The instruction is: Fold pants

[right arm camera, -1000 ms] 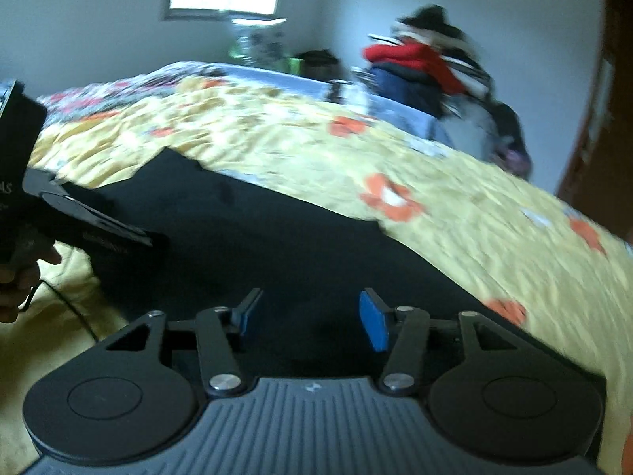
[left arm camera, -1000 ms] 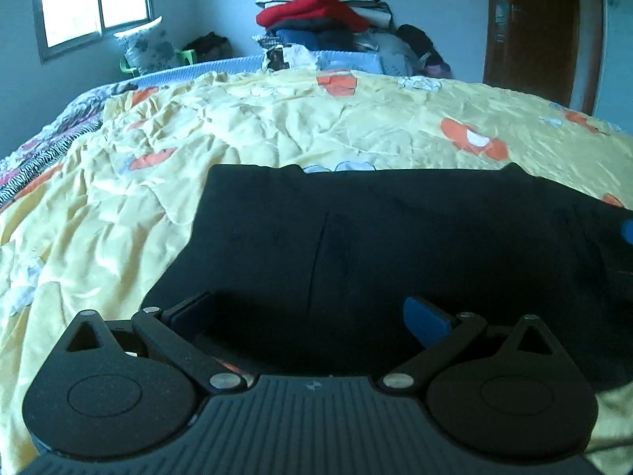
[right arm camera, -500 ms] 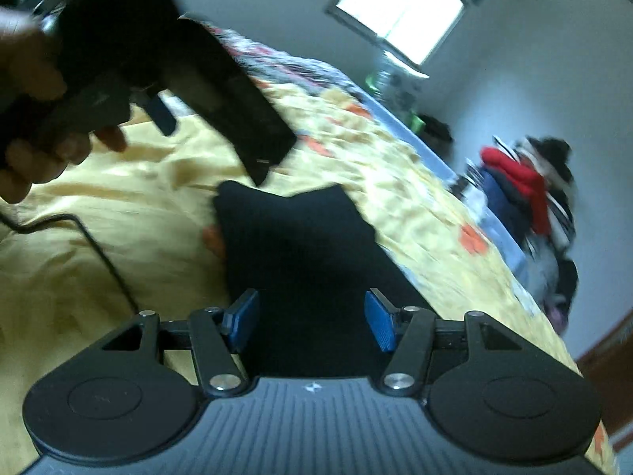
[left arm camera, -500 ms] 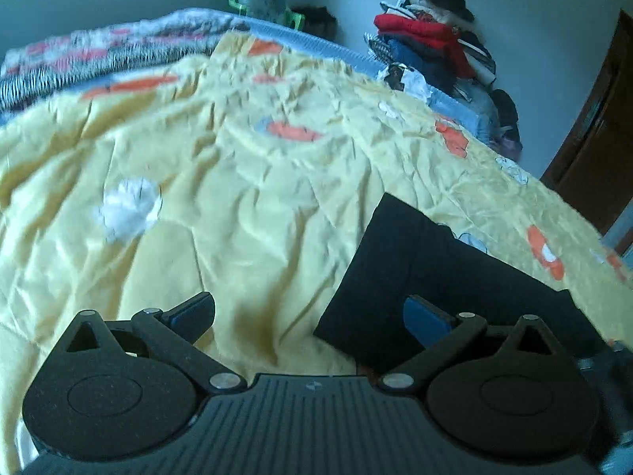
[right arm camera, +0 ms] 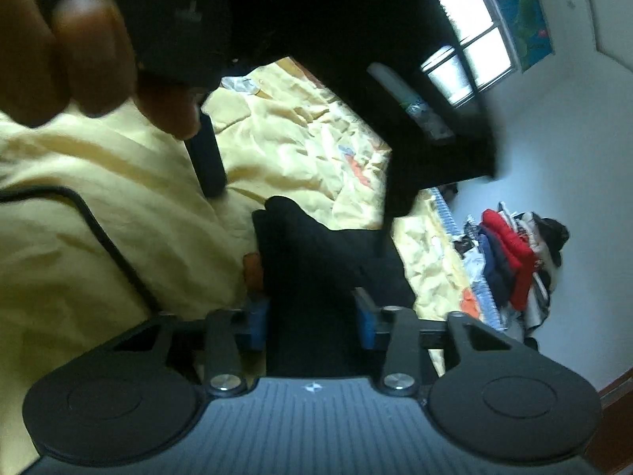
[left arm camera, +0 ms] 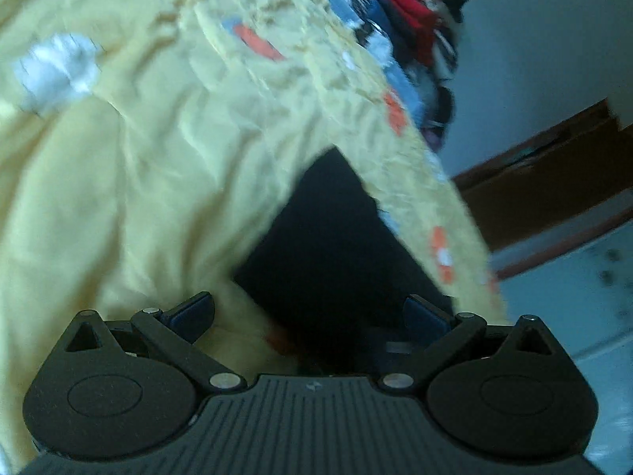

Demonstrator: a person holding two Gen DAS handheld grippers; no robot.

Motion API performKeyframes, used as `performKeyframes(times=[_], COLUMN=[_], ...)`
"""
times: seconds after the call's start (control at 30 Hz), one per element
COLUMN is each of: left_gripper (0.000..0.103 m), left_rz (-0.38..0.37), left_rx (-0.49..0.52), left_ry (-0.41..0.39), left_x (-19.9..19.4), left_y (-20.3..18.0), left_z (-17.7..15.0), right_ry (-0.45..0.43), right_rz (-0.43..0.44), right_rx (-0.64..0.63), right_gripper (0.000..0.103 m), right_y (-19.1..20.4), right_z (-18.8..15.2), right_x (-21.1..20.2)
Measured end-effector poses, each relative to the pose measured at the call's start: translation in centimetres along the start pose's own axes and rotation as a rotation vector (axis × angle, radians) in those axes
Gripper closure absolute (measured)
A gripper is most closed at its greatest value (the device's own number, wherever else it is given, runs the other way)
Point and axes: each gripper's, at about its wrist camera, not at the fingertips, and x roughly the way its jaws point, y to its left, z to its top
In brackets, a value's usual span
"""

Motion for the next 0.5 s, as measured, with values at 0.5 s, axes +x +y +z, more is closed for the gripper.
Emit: performKeyframes(times=[0.5], left_gripper=[0.004], left_rz=[-0.221], left_rx=[-0.237], left_ry=[0.001], left_x=[6.5], left_y=[-0.3], left_z=[2.7], right_ry=[-0.115], right_rz=[0.339], right_rx=[0.697], right_gripper=[0.093], right_y=[-12.0], right_z=[-3.9], right_x=[-1.4])
